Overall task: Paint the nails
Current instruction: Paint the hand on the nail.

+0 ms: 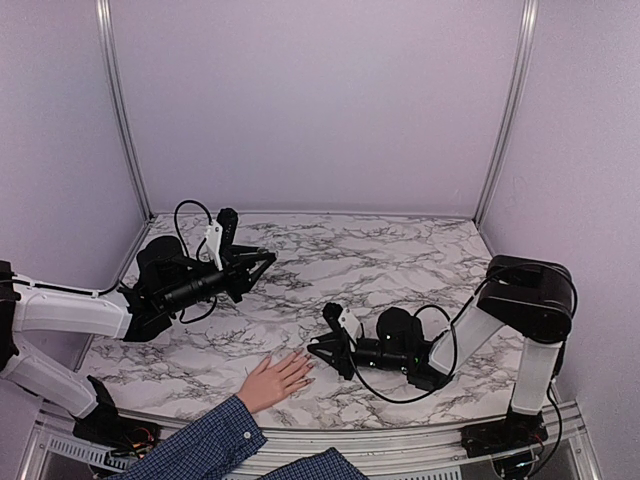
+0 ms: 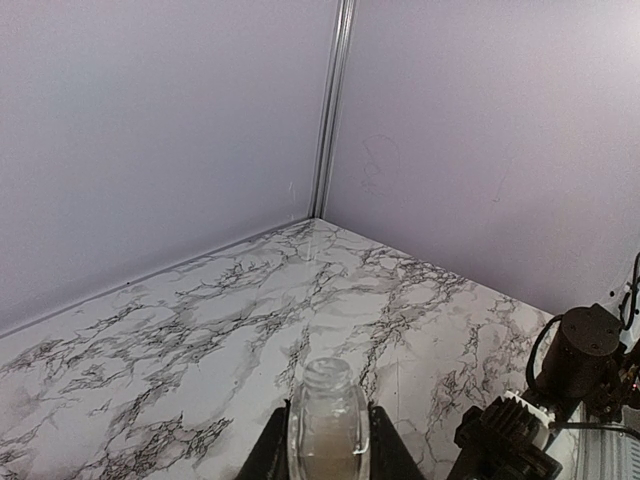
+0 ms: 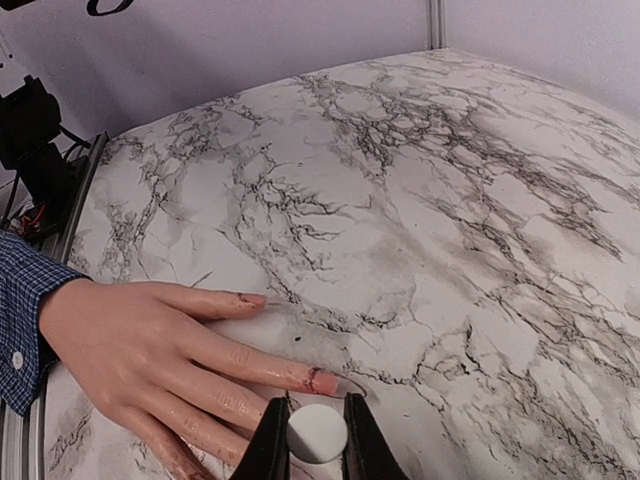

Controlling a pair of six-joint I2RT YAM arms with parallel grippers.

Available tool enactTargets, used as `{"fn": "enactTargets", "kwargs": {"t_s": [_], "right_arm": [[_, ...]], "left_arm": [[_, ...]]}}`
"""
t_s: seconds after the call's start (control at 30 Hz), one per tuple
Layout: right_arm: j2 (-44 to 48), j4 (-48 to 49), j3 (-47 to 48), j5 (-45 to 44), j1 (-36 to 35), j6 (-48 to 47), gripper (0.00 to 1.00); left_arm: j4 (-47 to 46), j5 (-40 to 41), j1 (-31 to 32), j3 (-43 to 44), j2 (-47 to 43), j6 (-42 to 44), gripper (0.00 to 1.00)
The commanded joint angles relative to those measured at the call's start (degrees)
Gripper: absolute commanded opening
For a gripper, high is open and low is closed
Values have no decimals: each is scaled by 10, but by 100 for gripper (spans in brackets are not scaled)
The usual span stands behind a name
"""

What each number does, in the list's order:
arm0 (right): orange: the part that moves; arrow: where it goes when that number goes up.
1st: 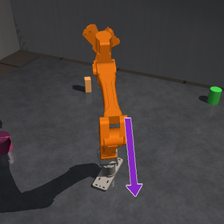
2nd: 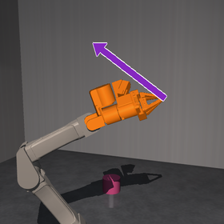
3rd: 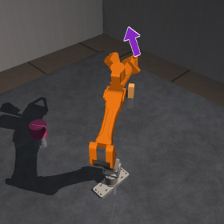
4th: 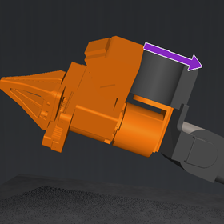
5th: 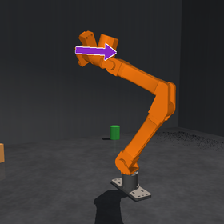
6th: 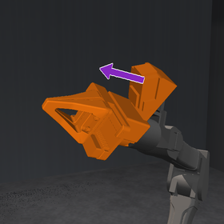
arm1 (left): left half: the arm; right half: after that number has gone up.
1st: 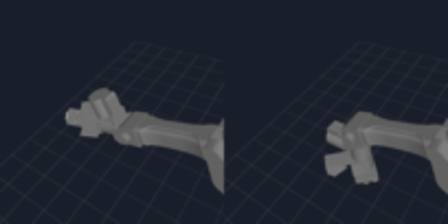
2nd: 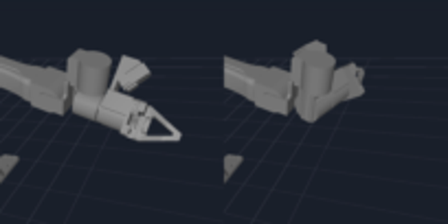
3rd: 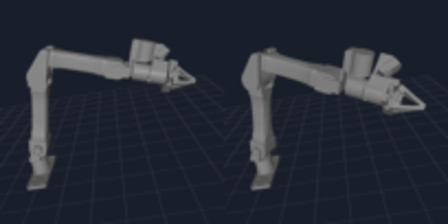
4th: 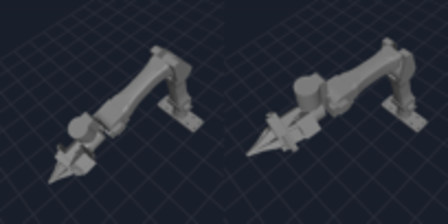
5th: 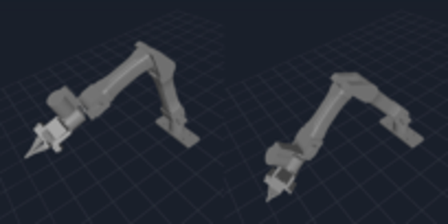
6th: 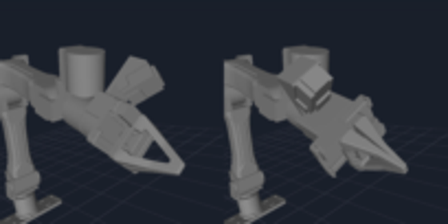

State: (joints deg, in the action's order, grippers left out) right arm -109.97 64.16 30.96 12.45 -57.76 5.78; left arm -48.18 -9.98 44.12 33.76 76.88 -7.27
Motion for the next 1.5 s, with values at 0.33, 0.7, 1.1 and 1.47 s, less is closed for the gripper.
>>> {"fn": "enactTargets", "kwargs": {"t_s": [0.33, 0.7, 1.1, 1.47], "right_arm": [[-10, -12, 15, -12, -9, 2, 0], [-2, -24, 11, -46, -9, 0, 0], [9, -31, 6, -69, -8, -2, 0], [19, -39, 0, -75, 3, -4, 0]], "left_arm": [[-26, 6, -4, -4, -6, 6, 0], [-26, 6, -4, -4, -6, 6, 0], [-26, 5, -4, -3, -6, 6, 0], [-26, 6, -4, -3, -6, 6, 0]]}}
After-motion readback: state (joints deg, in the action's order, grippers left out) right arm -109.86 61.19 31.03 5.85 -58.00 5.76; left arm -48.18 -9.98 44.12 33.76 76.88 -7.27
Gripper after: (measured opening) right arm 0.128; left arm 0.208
